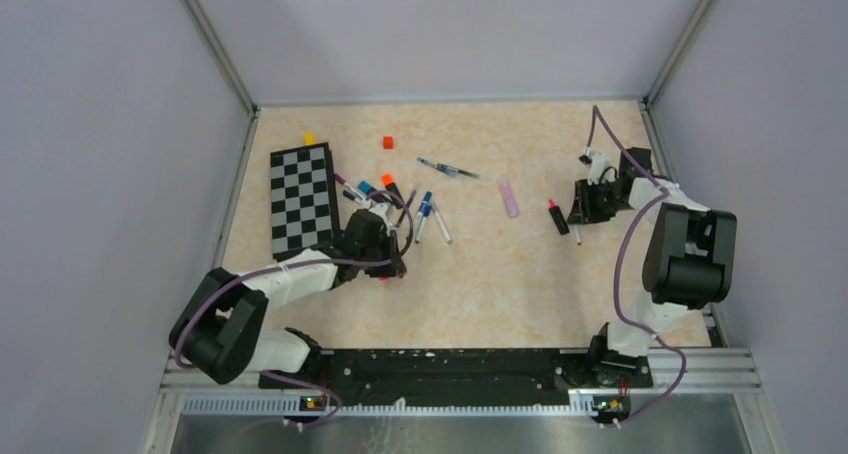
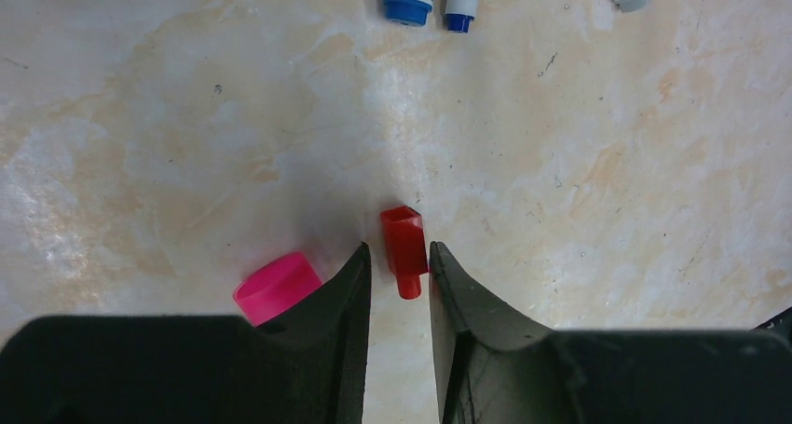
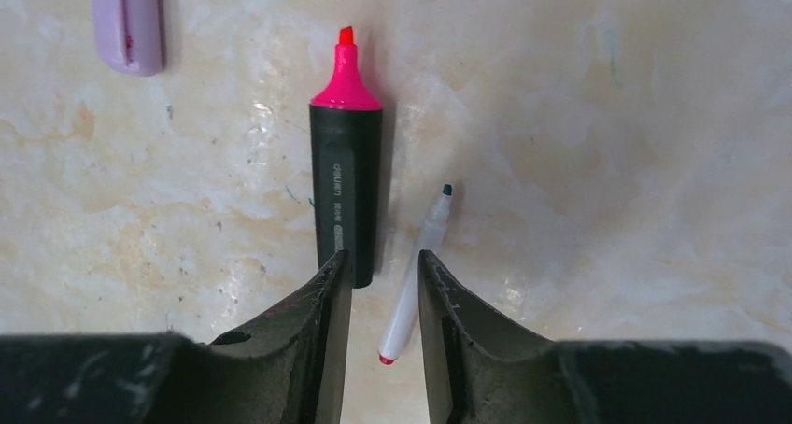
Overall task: Open the pen caps
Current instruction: Place the pen cap at the center of the board.
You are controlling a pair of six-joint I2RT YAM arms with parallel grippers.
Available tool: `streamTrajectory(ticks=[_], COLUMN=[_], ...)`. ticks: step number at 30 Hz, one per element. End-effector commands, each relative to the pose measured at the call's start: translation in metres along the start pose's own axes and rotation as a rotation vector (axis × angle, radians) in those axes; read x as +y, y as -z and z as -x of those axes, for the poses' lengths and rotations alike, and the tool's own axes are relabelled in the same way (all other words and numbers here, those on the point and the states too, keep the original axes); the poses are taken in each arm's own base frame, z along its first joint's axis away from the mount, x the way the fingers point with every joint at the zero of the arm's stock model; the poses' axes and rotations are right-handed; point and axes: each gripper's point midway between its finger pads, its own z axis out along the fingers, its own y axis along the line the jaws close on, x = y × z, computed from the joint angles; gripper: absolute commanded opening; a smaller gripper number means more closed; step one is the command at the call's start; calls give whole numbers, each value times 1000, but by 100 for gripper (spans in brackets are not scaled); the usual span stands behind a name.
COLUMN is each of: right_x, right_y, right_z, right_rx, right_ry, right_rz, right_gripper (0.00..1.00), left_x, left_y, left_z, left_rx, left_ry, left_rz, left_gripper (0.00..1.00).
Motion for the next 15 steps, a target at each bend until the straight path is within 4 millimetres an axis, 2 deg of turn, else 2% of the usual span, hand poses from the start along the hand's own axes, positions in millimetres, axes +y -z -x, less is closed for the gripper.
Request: streamTrajectory(ticks=[1,6,12,13,15], right_x=[18,38,90,99,112], right_y=[26,41,77,84,94], right_z=[31,36,49,50,51], right_rx=[-114,-164,-323,-359,-424], right_ry=[76,130,295,323,369], right_rz=[50,115,293,321,351], right_gripper=[32,32,33,33,37], left_x=[0,-15,-49,-53,-58], left_y=[6,24,58,64,77], left_z=[9,29,66,73,86], left_rx=[-18,-104,-328,-368,-460], left_ry=[-24,-54,-104,-96,-66], left_rz=[29,-26,-194,-212,-243], left_gripper=[34,36,46,51,70])
